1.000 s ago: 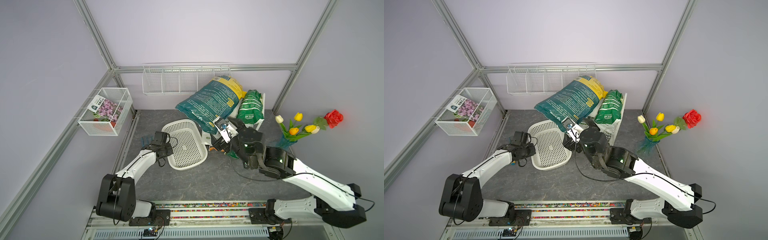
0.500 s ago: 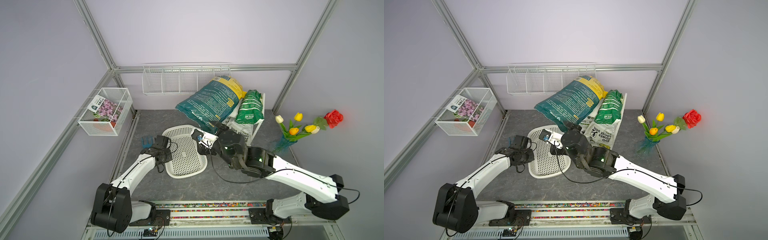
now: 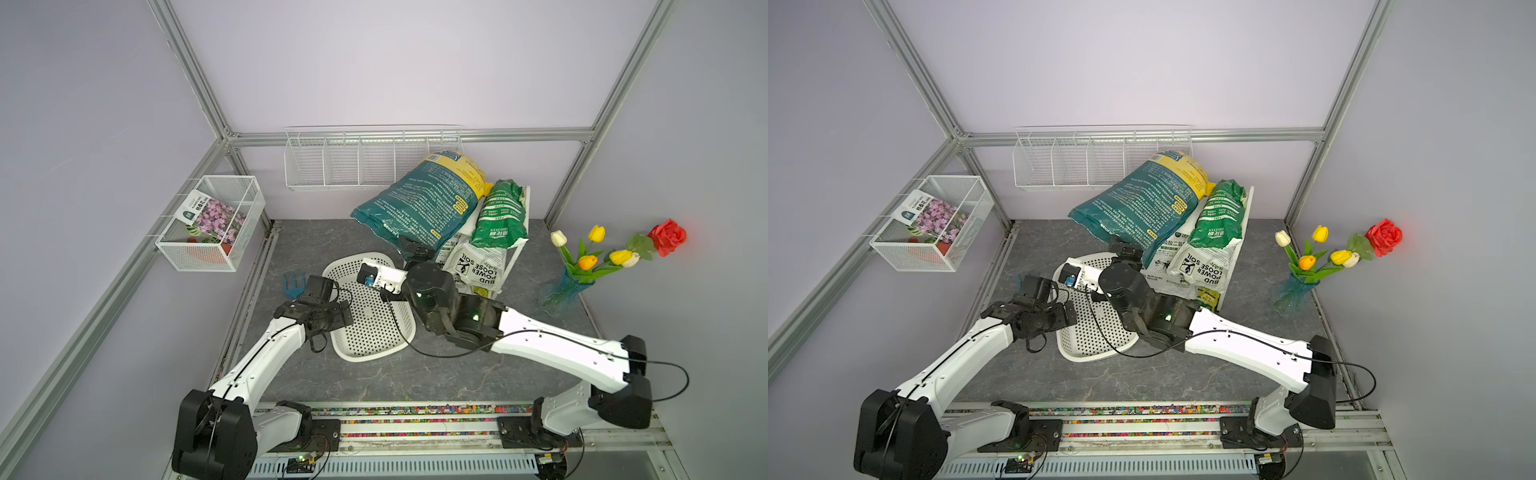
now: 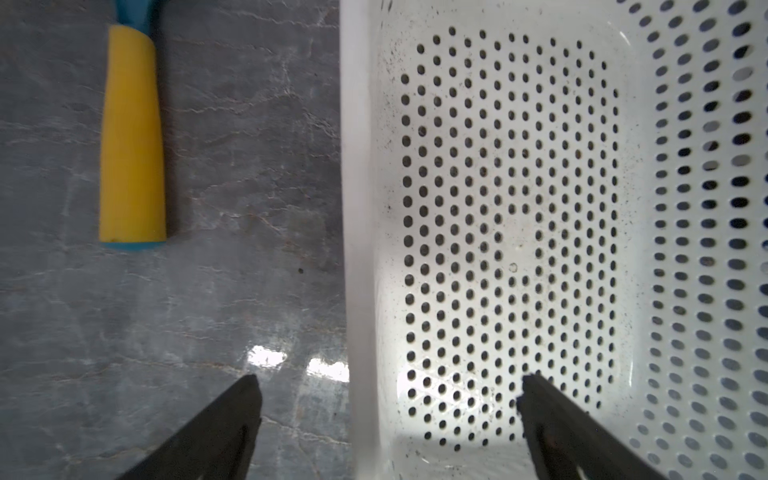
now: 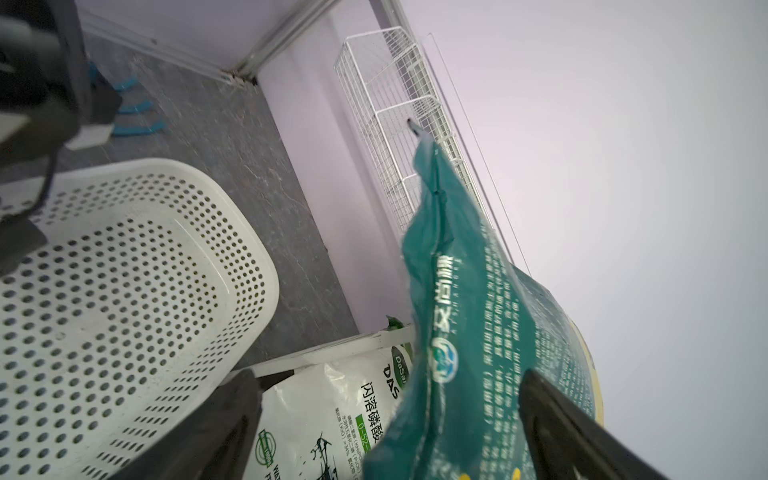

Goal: Take down the fertilizer bag from the shelf
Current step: Pick up the fertilizer bag from the shelf.

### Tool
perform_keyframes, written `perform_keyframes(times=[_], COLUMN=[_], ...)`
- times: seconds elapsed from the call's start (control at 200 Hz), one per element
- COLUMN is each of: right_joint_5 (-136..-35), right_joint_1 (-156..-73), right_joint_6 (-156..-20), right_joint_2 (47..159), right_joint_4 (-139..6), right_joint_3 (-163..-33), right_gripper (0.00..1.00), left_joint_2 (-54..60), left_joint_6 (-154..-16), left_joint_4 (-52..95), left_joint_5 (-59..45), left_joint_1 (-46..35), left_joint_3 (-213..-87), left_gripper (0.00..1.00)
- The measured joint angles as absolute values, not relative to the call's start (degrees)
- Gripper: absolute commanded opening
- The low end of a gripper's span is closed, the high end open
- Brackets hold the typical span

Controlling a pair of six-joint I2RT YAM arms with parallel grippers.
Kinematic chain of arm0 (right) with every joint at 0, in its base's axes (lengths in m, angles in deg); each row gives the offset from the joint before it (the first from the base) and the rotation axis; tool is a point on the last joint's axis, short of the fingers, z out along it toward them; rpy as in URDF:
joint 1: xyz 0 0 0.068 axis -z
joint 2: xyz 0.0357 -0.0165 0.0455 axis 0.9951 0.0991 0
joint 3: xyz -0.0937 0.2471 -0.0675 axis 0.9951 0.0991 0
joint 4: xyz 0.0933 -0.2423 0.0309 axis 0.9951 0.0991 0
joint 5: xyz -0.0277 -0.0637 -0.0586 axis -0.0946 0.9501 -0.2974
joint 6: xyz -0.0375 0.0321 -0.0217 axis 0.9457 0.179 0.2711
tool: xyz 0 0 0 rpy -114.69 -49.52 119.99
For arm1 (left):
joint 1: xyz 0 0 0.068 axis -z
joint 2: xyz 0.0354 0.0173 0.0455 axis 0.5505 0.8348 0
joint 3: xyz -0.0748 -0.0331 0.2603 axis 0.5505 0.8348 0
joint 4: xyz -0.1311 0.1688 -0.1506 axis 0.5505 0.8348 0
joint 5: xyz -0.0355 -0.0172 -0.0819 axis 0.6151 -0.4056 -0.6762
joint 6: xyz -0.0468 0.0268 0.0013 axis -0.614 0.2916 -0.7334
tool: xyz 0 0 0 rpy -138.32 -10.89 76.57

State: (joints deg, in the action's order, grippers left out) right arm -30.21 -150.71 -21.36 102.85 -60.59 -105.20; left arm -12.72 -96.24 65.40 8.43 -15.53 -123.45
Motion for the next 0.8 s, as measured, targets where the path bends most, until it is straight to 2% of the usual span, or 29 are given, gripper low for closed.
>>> perform_keyframes(times=[0.225, 0.475, 0.625, 0.765, 0.8], right_joint_5=[-24.58, -21.84, -20.99, -20.97, -21.03], right_joint_1=[-150.16, -148.67, -146.81, -146.40, -146.33], right_joint_6=[-7.40, 5.76, 9.35, 10.96, 11.14], right_joint_2=[107.33, 110.50, 111.27, 111.53, 111.53], right_joint_4=[-76.57, -90.84, -95.10, -96.17, -96.28], right_joint_3=[-100.20, -99.41, -99.56, -99.78, -99.91], right_gripper=[0.97, 0.68, 0.56, 0.36, 0.27], left_joint_2=[-14.81, -15.97, -17.24, -19.01, -19.30], left_joint_6=[-95.10, -95.17, -95.17, -95.17, -95.17], left_joint_4=[64.63, 61.05, 60.39, 59.67, 59.39], left_joint_5=[10.13, 6.77, 4.91, 3.77, 3.47], left_joint_1=[-16.41, -16.41, -16.41, -16.41, -16.41], left_joint_3=[-132.93, -137.48, -137.13, -136.28, -136.17], left_gripper=[1.00, 1.00, 1.00, 1.00, 1.00])
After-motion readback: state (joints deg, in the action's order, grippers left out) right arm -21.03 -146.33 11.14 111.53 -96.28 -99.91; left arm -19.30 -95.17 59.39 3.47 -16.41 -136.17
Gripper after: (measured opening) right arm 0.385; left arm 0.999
